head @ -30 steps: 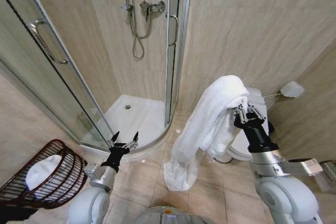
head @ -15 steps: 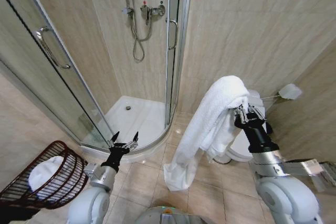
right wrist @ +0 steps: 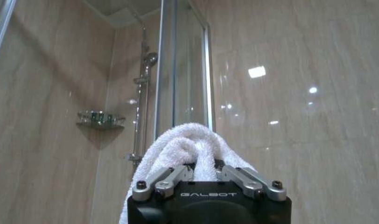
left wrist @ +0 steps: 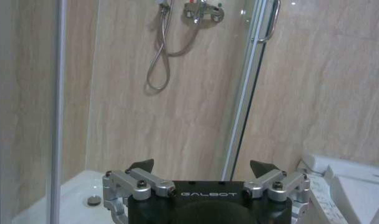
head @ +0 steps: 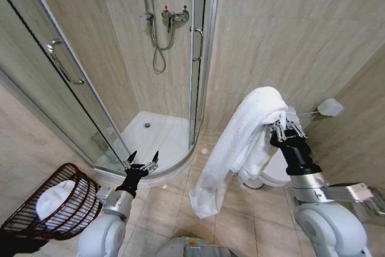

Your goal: Discard the used towel into the hamper.

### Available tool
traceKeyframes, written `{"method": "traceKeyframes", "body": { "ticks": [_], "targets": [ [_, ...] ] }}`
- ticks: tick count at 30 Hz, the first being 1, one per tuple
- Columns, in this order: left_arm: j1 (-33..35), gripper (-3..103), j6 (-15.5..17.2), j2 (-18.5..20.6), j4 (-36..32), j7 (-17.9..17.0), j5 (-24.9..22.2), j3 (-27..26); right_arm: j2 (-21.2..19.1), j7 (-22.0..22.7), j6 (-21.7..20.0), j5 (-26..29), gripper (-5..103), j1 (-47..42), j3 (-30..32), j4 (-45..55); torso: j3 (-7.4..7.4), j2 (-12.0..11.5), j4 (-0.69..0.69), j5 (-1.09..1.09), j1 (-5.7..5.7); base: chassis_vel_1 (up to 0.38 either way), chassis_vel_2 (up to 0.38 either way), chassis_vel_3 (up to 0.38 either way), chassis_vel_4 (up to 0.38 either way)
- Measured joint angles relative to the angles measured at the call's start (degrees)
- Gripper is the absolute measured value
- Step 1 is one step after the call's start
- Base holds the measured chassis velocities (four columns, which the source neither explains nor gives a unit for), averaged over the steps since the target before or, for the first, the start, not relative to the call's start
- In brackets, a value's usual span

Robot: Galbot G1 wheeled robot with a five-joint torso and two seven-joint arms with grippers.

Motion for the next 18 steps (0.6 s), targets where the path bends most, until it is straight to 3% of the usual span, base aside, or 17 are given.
{"method": "traceKeyframes", "body": {
  "ticks": [18],
  "targets": [
    [0.0,100,0.0,0.0,0.0,0.0,0.0,0.0,0.1,-0.2,0.4,0.2,14,-0.1,0.5,0.0,2.55,4.5,0.00,0.00,2.01,0.000,0.000,0.000,0.000]
  ]
}}
